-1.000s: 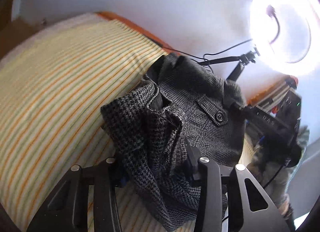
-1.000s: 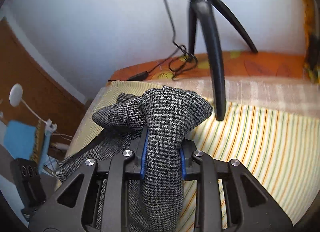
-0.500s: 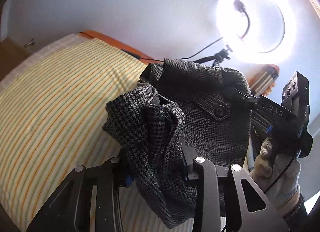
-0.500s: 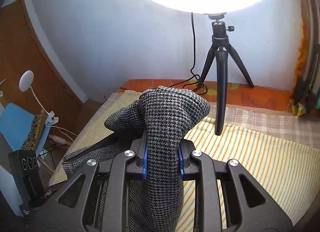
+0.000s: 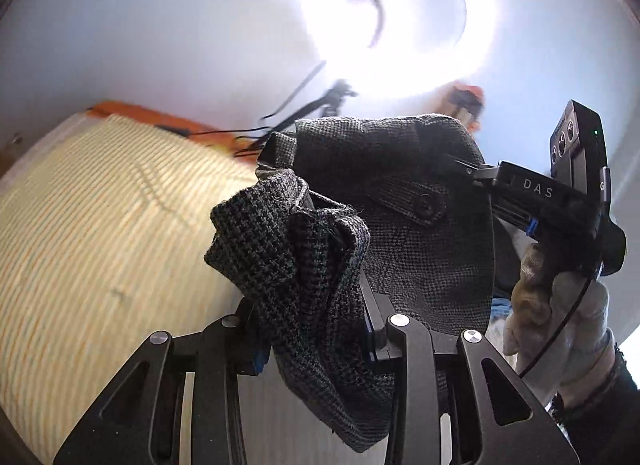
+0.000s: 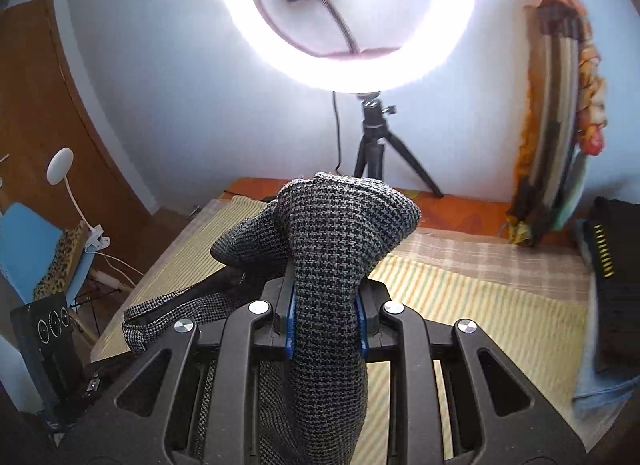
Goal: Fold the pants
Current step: 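Lift the trouser bundle with both tools and carry it toward the clothes stack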
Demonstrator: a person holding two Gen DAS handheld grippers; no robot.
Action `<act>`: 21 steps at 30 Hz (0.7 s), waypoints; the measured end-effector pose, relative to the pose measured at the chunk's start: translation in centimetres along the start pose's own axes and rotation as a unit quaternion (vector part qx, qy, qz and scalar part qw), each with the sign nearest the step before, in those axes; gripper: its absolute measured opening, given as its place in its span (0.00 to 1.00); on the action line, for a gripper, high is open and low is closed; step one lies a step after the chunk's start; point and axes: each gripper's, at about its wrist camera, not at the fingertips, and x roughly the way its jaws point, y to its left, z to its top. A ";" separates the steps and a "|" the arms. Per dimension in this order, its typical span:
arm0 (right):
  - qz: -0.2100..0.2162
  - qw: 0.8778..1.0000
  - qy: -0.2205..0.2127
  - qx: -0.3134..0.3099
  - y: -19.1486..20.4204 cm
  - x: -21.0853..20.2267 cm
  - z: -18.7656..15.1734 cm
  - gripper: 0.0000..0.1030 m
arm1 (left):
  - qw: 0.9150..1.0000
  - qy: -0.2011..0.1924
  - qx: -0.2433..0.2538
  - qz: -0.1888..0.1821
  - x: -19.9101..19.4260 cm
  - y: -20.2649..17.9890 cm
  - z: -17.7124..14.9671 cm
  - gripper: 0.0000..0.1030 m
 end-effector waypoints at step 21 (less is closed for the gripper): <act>-0.118 0.992 -0.047 -0.004 -13.3 -12.9 3.4 0.22 | 0.992 0.006 0.068 -0.105 7.9 -16.6 0.7 0.32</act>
